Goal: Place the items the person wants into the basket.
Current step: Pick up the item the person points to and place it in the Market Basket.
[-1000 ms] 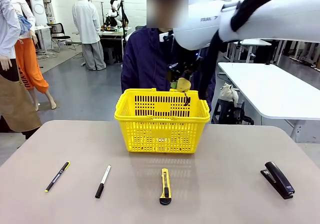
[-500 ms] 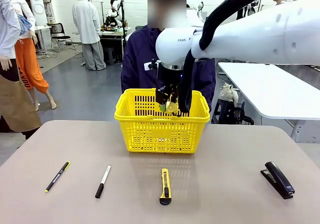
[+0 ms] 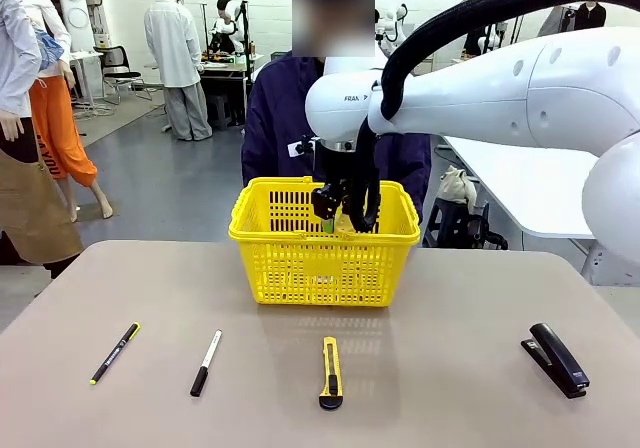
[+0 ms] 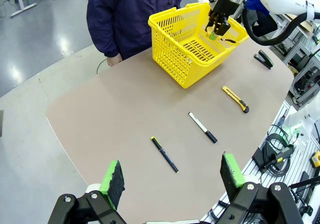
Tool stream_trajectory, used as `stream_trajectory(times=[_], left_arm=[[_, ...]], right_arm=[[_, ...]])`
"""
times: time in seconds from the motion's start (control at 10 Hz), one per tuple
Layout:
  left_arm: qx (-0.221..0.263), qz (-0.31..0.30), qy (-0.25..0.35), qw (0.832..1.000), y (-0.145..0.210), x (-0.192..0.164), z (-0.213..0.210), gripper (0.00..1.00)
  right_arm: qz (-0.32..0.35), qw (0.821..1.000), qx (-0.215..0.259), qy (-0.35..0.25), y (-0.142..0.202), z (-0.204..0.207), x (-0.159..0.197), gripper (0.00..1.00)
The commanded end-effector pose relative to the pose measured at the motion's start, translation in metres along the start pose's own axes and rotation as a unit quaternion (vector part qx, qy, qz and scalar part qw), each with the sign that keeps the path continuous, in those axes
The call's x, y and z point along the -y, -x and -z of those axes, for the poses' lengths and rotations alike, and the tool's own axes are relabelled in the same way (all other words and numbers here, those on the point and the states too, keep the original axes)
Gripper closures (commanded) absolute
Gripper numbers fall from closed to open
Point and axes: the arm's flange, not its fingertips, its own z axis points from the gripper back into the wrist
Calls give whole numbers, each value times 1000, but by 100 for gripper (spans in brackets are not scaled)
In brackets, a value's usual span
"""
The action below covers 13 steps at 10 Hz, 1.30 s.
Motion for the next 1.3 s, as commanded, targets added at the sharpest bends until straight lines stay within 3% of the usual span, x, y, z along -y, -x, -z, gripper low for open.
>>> stream_trajectory(times=[0.0,0.9,1.0,1.2], left_arm=[[9,7,6,1000,0,0,0,0],[9,7,6,1000,0,0,0,0],[9,7,6,1000,0,0,0,0],[9,7,6,1000,0,0,0,0]], right_arm=[[-18,1000,-9,14,-12,-8,3,0],[-11,999,-10,35,-5,-16,-2,0],[19,998,-20,60,10,-38,-14,0],[46,995,-9,85,87,-105,-50,0]])
